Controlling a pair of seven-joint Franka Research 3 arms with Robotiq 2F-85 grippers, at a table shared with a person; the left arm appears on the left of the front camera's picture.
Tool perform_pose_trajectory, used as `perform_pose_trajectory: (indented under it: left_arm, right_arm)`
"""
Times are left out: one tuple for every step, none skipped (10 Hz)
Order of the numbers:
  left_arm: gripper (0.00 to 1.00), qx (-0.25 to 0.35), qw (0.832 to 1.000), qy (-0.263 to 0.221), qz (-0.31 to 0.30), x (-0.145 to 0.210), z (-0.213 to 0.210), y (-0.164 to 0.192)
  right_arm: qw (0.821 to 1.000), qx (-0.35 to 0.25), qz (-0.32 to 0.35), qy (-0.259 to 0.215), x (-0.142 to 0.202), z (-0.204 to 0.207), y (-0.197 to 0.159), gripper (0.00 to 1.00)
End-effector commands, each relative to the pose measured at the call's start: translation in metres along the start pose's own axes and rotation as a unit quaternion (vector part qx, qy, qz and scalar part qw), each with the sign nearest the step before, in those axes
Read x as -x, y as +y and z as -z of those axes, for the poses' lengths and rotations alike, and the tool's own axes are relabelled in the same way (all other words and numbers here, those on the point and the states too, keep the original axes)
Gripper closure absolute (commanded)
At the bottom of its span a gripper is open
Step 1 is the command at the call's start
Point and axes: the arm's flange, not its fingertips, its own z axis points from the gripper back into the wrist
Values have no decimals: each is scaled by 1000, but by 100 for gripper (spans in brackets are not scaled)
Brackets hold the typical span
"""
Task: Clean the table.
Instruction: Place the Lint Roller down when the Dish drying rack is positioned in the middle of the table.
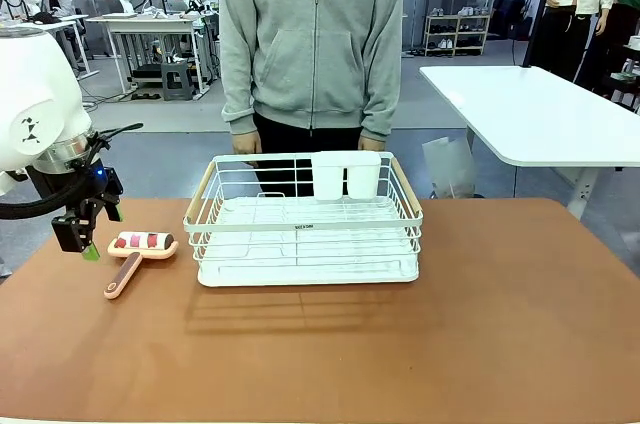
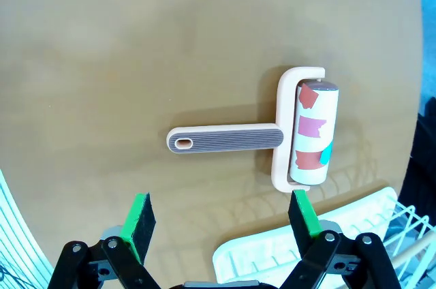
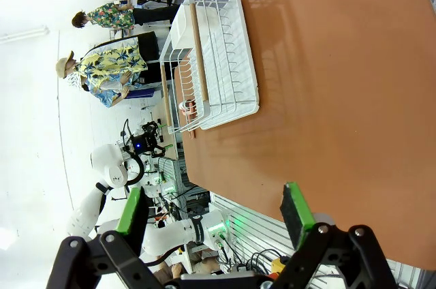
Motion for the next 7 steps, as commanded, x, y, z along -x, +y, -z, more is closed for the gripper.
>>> perform_pose_trajectory:
  left_arm:
    - [0,-1,1000,0,0,0,1,0]
    - [0,-1,1000,0,0,0,1,0]
    - [0,-1,1000,0,0,0,1,0]
    - [0,-1,1000,0,0,0,1,0]
    - [0,-1,1000,0,0,0,1,0]
    - [0,-1,1000,0,0,0,1,0]
    - [0,-1,1000,0,0,0,1,0]
  right_arm:
    - [1000,-3,-4,-1,1,-1,3,0]
    - [1000,-3,-4,-1,1,-1,3,0]
    - [1000,-3,-4,-1,1,-1,3,0]
    - [1000,-3,-4,-1,1,-1,3,0]
    - [1000,-3,-4,-1,1,-1,3,0]
    - [1000,-3,-4,-1,1,-1,3,0]
    - [1000,-3,-4,-1,1,-1,3,0]
